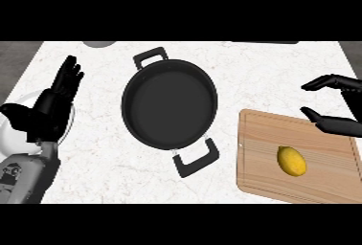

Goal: Pick the lemon from the cutting board and place it in the pot

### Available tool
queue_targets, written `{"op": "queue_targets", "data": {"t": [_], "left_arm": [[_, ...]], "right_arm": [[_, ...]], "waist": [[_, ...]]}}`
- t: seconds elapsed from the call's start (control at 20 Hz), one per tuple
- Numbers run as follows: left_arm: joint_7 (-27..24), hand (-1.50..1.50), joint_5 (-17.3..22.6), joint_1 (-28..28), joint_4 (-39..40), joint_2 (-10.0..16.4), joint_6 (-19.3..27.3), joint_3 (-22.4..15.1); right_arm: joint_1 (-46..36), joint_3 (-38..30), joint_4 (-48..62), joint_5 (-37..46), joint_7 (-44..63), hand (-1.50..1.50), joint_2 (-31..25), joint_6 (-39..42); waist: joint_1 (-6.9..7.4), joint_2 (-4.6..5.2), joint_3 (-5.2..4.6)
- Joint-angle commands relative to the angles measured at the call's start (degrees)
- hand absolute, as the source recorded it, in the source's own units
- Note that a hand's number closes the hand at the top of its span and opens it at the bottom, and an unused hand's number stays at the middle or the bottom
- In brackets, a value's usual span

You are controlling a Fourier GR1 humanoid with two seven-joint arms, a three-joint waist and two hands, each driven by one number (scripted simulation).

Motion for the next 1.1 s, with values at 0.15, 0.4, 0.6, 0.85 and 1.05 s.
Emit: {"op": "queue_targets", "data": {"t": [0.15,0.4,0.6,0.85,1.05], "left_arm": [[5.32,0.0,2.14,1.95,-3.01,-2.11,3.67,1.91],[6.78,0.0,3.63,0.43,-1.6,-0.41,1.88,4.8],[5.61,0.0,0.62,2.09,-2.64,-3.24,4.81,2.07],[5.06,0.0,1.44,2.06,-2.71,-2.76,3.55,3.18],[8.95,0.0,0.78,4.47,-7.92,-2.65,5.1,2.48]], "right_arm": [[2.81,-3.03,19.6,0.94,-28.67,-1.5,0.24,9.87],[-4.9,-1.46,29.2,6.52,-36.65,-1.5,-5.26,16.01],[-7.77,7.16,23.07,13.28,-27.52,-1.5,-8.47,16.23],[-8.93,15.57,17.13,21.6,-23.14,-1.5,-12.91,15.91],[-7.71,21.12,13.17,27.55,-19.52,-1.5,-13.08,13.65]], "waist": [[-0.35,-0.63,0.18],[-1.34,-0.84,-0.08],[-1.35,-1.12,-0.21],[-1.99,-1.3,-0.31],[-2.1,-1.59,-0.25]]}}
